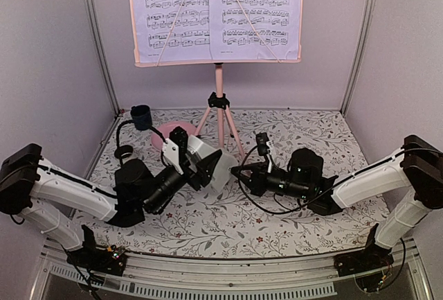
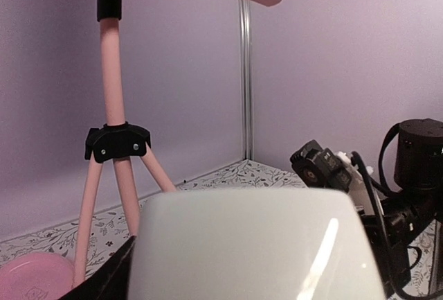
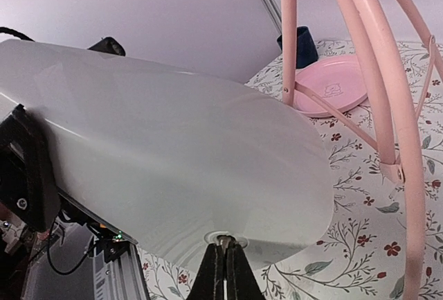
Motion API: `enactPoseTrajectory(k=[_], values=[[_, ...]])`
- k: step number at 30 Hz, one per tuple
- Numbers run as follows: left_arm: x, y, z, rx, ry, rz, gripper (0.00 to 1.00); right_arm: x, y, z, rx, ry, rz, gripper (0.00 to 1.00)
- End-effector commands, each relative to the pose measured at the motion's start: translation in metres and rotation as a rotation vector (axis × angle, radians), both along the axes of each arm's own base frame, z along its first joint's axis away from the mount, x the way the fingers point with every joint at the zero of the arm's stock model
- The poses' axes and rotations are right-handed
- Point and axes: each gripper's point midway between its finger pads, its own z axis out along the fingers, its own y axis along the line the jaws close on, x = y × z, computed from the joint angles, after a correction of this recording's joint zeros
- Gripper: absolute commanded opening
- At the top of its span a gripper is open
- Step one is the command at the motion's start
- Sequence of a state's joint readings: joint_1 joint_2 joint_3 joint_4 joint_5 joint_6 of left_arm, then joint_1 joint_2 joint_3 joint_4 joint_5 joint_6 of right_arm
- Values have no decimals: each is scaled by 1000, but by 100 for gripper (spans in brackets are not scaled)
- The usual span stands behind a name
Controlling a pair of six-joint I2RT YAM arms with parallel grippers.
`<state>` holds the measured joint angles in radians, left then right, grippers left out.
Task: Set up the instrument practice props
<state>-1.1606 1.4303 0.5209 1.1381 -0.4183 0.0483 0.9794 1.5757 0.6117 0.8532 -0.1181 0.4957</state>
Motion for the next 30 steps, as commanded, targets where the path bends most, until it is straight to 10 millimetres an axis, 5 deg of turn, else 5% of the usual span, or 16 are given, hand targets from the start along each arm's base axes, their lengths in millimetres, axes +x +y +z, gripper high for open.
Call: enactPoseTrajectory(k=[1,7,18,23,30], values=[[-23,10,50,-140,-135,-56,20,20,-25,37,193,30,-72,0],[-20,6,47,-120,-114,-50,20,18,-24,39,222,52,-30,0],[10,-13,2,-9,88,-112,19,-1,-29,13,59,32,41,60],[9,-39,-24,80,139,-222,21,-3,-35,9,-10,19,31,75],[13,-60,-53,144,190,-333,27,1,-34,15,-79,1,28,83]])
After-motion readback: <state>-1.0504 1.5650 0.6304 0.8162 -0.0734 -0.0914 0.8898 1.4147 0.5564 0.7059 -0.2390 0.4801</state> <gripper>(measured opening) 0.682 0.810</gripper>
